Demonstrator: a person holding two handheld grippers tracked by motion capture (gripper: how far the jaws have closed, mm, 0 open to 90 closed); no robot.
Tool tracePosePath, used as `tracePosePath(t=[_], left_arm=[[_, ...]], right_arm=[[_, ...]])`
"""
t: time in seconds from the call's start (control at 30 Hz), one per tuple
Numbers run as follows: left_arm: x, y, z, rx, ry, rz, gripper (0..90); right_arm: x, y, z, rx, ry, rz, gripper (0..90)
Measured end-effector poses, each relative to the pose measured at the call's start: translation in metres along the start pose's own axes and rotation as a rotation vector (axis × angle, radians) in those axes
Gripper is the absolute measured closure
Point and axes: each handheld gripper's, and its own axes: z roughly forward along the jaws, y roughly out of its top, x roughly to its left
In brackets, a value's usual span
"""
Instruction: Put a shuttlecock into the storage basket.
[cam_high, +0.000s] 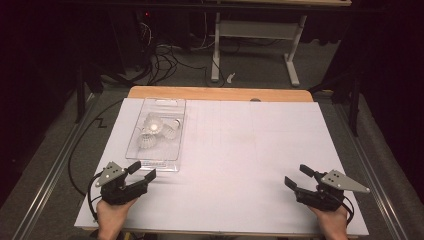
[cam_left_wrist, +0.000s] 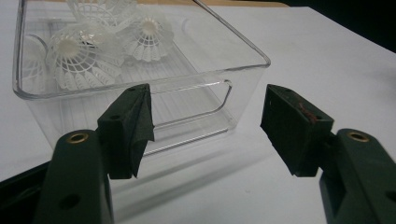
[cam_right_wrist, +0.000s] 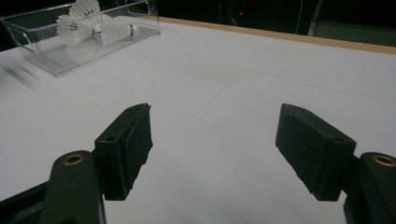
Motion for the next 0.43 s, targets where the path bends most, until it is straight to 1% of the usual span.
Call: tracePosePath(t=[0.43], left_arm=[[0.0003,0.0000,-0.0006,-0.005,-0.002,-0.002,34.7]], right_arm=[[-0.0001,0.0001,0.0000,-0.001,0.003,-0.001,27.2]])
